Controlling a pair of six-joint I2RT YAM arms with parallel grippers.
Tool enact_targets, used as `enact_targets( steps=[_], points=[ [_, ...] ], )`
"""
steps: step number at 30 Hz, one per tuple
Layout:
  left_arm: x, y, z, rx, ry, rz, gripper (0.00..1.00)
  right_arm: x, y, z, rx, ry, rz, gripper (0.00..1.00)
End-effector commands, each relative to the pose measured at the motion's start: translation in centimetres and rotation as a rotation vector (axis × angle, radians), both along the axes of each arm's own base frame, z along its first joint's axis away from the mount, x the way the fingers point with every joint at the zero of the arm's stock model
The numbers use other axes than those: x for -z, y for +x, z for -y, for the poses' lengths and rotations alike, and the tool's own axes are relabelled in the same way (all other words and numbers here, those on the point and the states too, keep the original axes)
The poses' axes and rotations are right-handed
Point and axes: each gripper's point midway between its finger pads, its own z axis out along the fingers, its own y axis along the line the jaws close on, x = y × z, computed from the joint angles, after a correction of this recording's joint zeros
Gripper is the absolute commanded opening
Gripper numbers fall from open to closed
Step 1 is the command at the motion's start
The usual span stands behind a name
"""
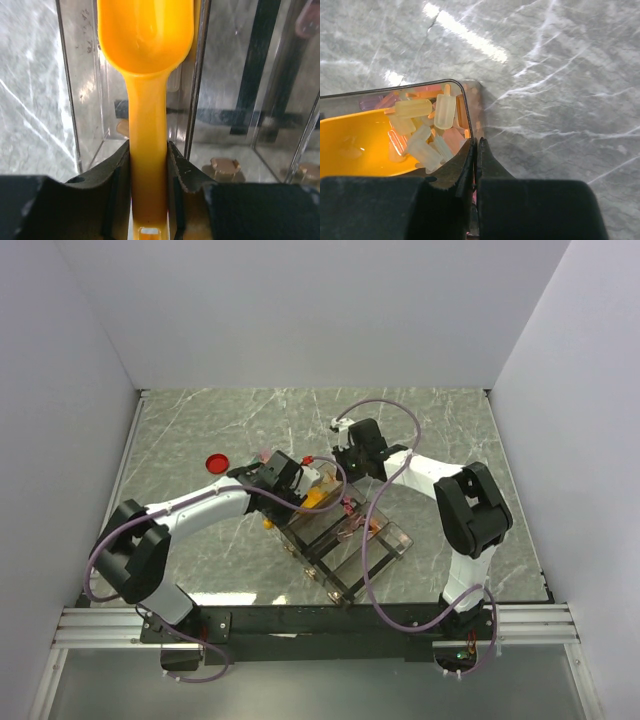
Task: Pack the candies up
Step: Scoop the fake candies from the storage box.
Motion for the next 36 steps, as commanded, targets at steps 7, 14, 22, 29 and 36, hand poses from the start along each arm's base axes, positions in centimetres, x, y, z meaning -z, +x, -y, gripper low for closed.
enact_targets(
  steps=[7,14,22,29,36],
  points=[
    [-4.6,3.1,9.3,0.117,-0.395,0.263,0.01,-0.4,-2.5,-3.9,-0.066,0.187,-0.109,0.0],
    [-4.0,2.7,7.0,0.112,-0.287,0.272,0.01,0.0,-1.7,-1.8,-0.03,0.089,-0.065,0.0],
    [-2.5,4.2,9.0,0.185,-0.135,0.253,0.01,-0.9,-2.4,-3.6,-0.1,0.069,-0.03,0.0],
    [-1.6,3.6,11.0,0.239,-0.104,0.304,0.01,0.0,-3.0,-4.3,-0.109,0.108,-0.067,0.0],
    [-5.2,2.5,11.3,0.222,-0.322,0.432,0.01,0.1,-1.9,-2.0,-0.013,0.215,-0.157,0.0]
  ],
)
